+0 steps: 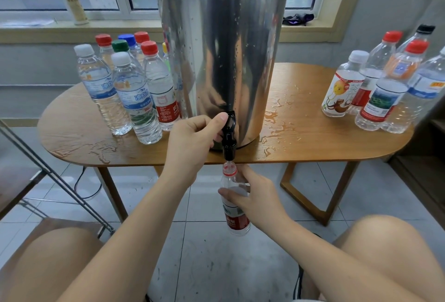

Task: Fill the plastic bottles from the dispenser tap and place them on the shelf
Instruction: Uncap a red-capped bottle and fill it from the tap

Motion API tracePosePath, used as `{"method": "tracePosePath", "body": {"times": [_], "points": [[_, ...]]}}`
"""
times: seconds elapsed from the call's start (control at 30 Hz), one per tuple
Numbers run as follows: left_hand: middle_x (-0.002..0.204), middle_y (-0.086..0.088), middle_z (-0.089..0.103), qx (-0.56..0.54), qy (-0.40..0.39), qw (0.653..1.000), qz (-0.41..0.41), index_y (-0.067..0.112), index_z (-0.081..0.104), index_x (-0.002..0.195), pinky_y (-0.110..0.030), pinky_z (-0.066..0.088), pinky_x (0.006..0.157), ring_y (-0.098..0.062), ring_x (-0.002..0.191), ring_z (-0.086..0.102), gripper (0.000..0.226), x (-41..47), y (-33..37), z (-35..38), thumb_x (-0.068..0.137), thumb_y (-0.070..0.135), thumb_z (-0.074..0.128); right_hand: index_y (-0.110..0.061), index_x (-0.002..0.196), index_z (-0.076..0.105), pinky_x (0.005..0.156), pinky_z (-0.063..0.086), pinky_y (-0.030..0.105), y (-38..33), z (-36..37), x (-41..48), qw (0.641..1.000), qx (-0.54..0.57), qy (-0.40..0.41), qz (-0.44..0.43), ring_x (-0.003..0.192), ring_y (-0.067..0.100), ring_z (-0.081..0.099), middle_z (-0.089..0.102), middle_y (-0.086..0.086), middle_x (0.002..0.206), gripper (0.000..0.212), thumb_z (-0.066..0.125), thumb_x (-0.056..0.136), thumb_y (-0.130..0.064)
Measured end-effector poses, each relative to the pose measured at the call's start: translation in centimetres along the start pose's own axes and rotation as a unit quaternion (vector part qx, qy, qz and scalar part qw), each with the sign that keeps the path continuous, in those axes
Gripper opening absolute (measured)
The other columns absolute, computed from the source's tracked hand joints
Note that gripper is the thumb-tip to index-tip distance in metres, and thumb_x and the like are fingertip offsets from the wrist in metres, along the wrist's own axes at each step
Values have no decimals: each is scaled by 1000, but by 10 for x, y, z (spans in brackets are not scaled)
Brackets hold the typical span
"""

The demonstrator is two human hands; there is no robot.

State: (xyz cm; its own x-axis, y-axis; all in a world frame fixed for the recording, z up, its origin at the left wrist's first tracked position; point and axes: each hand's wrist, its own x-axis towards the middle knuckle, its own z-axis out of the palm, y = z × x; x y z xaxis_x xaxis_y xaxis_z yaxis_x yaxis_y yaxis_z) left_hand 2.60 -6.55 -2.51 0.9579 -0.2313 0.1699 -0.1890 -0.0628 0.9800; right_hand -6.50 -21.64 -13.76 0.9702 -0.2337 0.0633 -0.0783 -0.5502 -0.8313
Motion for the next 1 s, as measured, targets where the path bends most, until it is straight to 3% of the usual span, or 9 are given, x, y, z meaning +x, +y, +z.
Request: {"method": "tracePosePath", "body": {"times": [0.33, 0.53, 0.8, 1.0], "points": [[62, 4, 68, 11, 2, 1000, -6, 28, 71, 56, -23, 42, 60, -10, 62, 58, 47, 1, -2, 2, 100, 42, 77, -39, 133, 60, 101, 56, 31, 2, 2, 1, 1000, -7, 4, -5, 114, 2, 62, 69, -19, 130, 53, 80, 89, -60], [64, 3, 69, 4, -5, 1000, -12, 28, 72, 59, -24, 43, 63, -10, 64, 59, 44, 1, -2, 1, 101, 41, 76, -38, 135, 60, 96, 52, 23, 1, 2, 0, 1000, -7, 4, -10, 107, -4, 61, 69, -19, 127, 55, 81, 89, -58], [70, 3, 69, 16, -43, 999, -9, 21, 71, 72, -28, 43, 70, -7, 68, 59, 39, -2, -6, -9, 102, 46, 73, -35, 136, 63, 93, 50, 20, 5, 4, 4, 1000, -3, 4, -9, 108, 2, 61, 70, -16, 124, 56, 82, 89, -57], [73, 0, 67, 20, -56, 998, -5, 17, 74, 79, -29, 45, 73, -10, 71, 59, 36, -3, -7, -11, 102, 45, 73, -37, 135, 62, 81, 43, 6, 5, 5, 5, 1000, -5, -1, -9, 101, -17, 56, 66, -22, 119, 53, 82, 90, -56]]}}
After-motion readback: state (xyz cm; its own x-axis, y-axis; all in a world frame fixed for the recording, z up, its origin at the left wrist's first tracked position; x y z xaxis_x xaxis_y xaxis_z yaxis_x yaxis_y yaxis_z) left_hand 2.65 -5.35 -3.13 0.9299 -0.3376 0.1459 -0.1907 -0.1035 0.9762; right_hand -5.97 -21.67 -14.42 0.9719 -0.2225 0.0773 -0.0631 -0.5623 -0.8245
